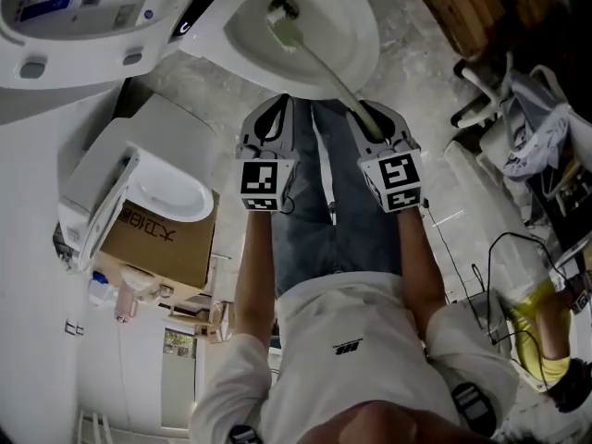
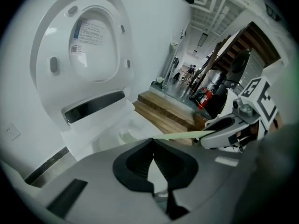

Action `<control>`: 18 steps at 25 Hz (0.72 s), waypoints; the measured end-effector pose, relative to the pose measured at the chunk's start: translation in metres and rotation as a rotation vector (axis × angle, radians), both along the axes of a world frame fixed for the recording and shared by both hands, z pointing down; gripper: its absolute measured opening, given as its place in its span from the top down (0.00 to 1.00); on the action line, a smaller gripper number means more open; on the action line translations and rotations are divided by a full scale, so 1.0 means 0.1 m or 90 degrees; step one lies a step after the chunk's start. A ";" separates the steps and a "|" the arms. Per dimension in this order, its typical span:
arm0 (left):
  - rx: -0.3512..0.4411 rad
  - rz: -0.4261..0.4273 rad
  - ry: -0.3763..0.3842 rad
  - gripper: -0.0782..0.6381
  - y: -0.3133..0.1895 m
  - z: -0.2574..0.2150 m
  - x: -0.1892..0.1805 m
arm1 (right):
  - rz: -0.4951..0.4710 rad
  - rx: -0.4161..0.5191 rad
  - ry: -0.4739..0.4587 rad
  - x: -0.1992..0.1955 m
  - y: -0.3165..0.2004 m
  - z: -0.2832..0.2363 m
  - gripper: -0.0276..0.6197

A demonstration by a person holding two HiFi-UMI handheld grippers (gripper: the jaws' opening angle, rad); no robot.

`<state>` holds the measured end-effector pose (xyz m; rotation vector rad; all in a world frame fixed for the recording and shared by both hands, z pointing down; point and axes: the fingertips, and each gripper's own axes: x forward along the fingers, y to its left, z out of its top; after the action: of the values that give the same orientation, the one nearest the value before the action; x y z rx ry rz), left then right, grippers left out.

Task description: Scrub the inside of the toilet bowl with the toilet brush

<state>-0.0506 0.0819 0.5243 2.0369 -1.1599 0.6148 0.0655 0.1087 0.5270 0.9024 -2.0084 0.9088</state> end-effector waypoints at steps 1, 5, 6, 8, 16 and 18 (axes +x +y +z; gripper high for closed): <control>-0.002 0.001 0.000 0.88 0.01 0.04 0.01 | -0.002 -0.003 0.003 0.01 0.01 0.05 0.82; -0.009 -0.001 0.004 0.88 0.04 0.17 0.03 | -0.002 -0.016 0.013 0.05 0.07 0.23 0.82; -0.010 -0.003 0.006 0.88 0.05 0.20 0.04 | -0.003 -0.021 0.015 0.05 0.09 0.28 0.82; -0.013 -0.007 0.007 0.88 0.05 0.25 0.04 | -0.009 -0.035 0.021 0.05 0.13 0.36 0.82; -0.033 -0.002 0.007 0.88 0.06 0.38 0.08 | -0.038 -0.074 0.043 0.03 0.26 0.65 0.82; -0.037 0.000 0.007 0.88 0.07 0.40 0.08 | -0.046 -0.084 0.052 0.02 0.28 0.72 0.82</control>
<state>-0.0423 0.0885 0.5643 1.9895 -1.1224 0.6302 0.0674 0.1371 0.5994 0.7773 -1.8759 0.9369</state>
